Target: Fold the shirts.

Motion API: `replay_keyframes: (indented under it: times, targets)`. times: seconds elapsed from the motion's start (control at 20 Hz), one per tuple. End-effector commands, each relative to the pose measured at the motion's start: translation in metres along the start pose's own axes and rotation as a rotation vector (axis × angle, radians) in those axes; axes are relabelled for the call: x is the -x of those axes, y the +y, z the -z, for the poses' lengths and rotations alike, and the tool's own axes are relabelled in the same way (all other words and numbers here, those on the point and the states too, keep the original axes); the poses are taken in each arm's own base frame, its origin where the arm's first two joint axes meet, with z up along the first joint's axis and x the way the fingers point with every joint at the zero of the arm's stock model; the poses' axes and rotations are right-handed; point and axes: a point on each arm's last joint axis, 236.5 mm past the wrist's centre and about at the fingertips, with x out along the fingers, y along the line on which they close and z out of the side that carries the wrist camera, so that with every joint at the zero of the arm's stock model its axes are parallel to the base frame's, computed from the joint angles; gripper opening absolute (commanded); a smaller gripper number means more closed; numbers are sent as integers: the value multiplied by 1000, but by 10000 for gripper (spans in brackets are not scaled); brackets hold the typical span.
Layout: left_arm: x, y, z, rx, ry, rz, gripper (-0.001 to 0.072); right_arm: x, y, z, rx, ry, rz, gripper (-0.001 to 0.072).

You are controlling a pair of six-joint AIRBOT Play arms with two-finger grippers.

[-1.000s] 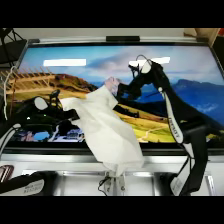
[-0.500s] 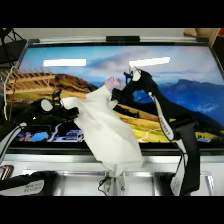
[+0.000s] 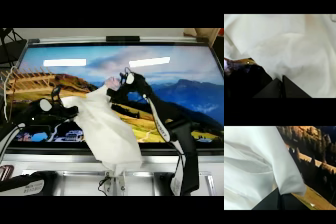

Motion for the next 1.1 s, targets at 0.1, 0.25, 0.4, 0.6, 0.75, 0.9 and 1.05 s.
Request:
replay_keyframes:
  times: [0.1, 0.25, 0.4, 0.6, 0.75, 0.9, 1.05]
  targets:
    - [37, -22, -23, -153, -101, 37, 57, 36, 17, -3, 86, -62, 19, 55]
    - [132, -68, -78, -330, -347, 96, 57, 146, 26, -26, 304, -294, 165, 55]
    - [305, -122, -136, -362, -751, 181, 56, 328, 50, -45, 415, -715, 269, 55]
    - [542, -167, -130, -363, -1273, 307, 57, 580, 114, 30, 515, -1373, 152, 55]
    - [568, -175, -105, -402, -1282, 315, 55, 649, 122, 116, 539, -1512, 108, 56]
    - [477, -151, -92, -368, -946, 236, 55, 607, 68, 151, 447, -1251, 248, 56]
    - [348, -111, -75, -289, -613, 175, 56, 506, -4, 169, 321, -798, 413, 55]
